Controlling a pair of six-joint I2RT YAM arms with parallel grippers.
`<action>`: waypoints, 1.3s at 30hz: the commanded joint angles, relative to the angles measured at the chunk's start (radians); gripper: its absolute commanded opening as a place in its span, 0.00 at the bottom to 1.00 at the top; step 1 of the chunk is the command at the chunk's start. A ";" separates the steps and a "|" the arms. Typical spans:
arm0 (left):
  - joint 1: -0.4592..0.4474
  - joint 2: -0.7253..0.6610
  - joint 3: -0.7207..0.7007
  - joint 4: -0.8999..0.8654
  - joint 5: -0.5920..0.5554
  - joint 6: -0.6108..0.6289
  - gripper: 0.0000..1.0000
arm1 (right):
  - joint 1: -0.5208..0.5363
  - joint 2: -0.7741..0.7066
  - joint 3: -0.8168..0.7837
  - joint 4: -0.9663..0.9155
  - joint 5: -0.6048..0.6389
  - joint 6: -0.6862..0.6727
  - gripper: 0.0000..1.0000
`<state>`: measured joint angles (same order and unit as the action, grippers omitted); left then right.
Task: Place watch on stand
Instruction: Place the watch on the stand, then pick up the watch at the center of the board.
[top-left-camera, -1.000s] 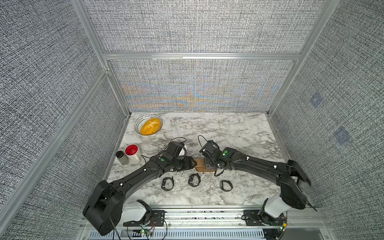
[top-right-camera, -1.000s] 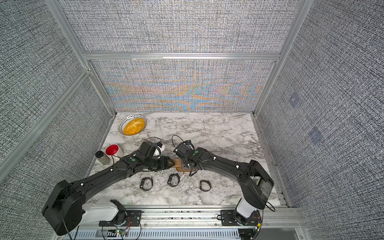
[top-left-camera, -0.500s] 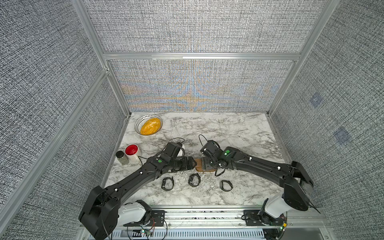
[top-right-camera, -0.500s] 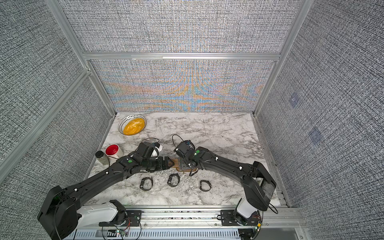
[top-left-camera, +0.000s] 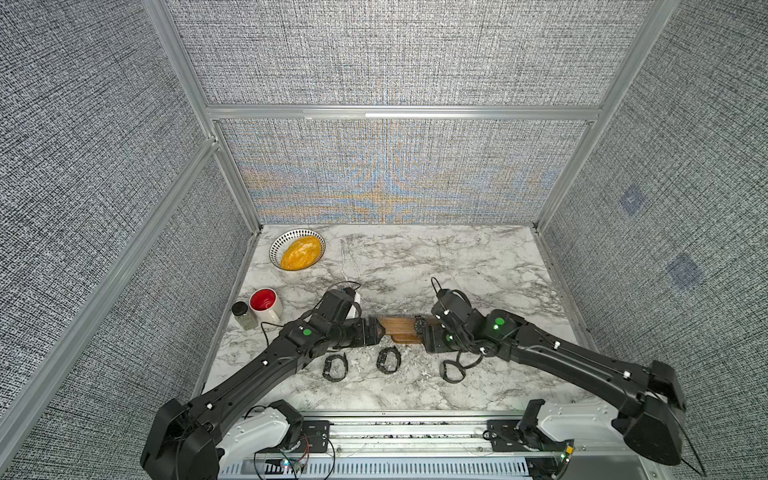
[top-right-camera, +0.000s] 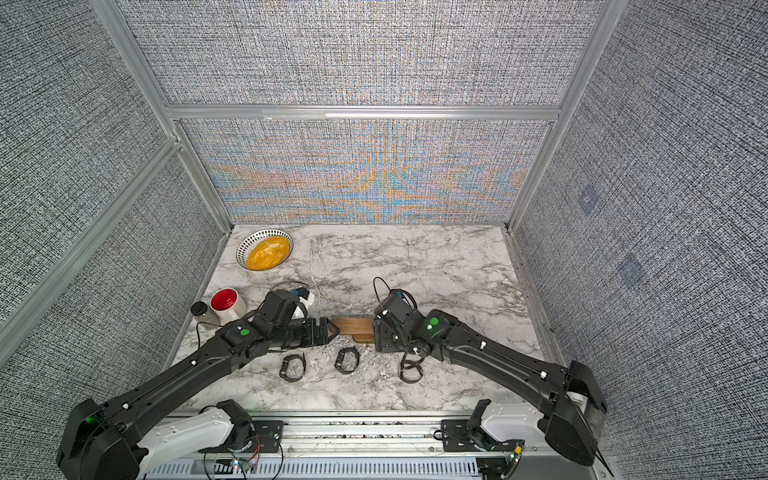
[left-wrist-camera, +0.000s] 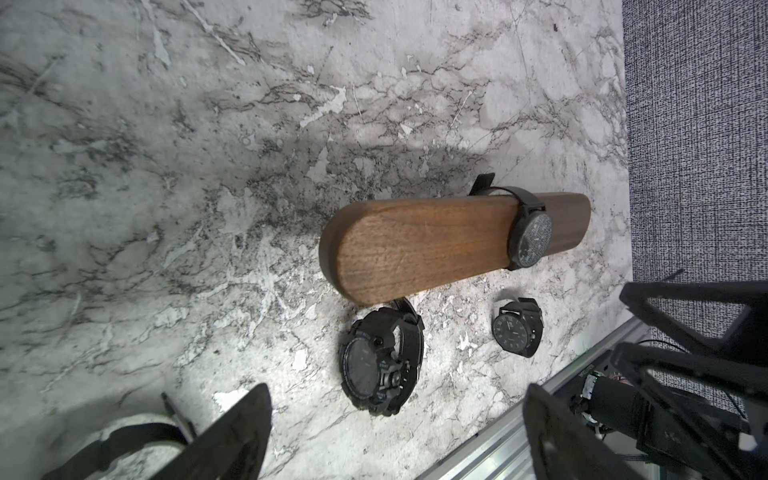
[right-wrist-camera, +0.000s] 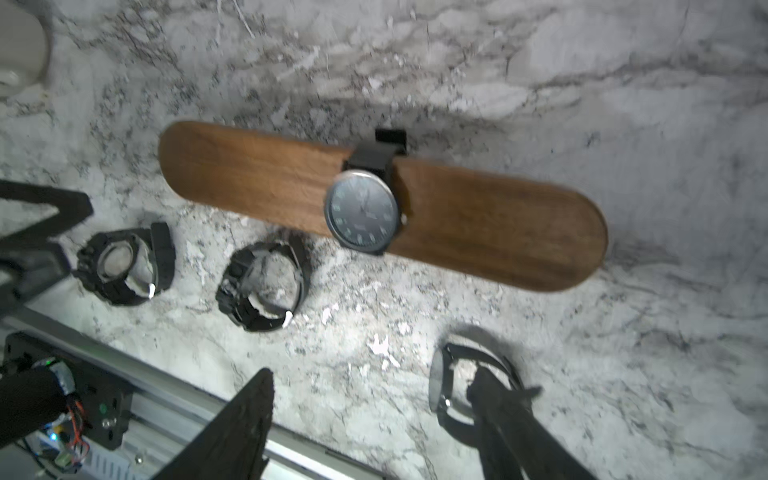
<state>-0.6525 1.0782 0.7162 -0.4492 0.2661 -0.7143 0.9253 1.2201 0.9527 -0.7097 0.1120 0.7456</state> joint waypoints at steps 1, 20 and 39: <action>0.001 -0.002 -0.012 0.025 0.036 0.016 0.95 | 0.007 -0.067 -0.073 -0.032 -0.053 0.053 0.73; -0.001 -0.010 -0.031 0.061 0.091 -0.008 0.92 | 0.015 -0.078 -0.263 0.063 -0.126 0.099 0.56; -0.001 0.004 -0.012 0.062 0.111 0.006 0.91 | 0.006 0.135 -0.207 0.088 -0.041 0.064 0.25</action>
<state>-0.6540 1.0828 0.6960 -0.3954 0.3683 -0.7185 0.9329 1.3430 0.7399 -0.6407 0.0551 0.8249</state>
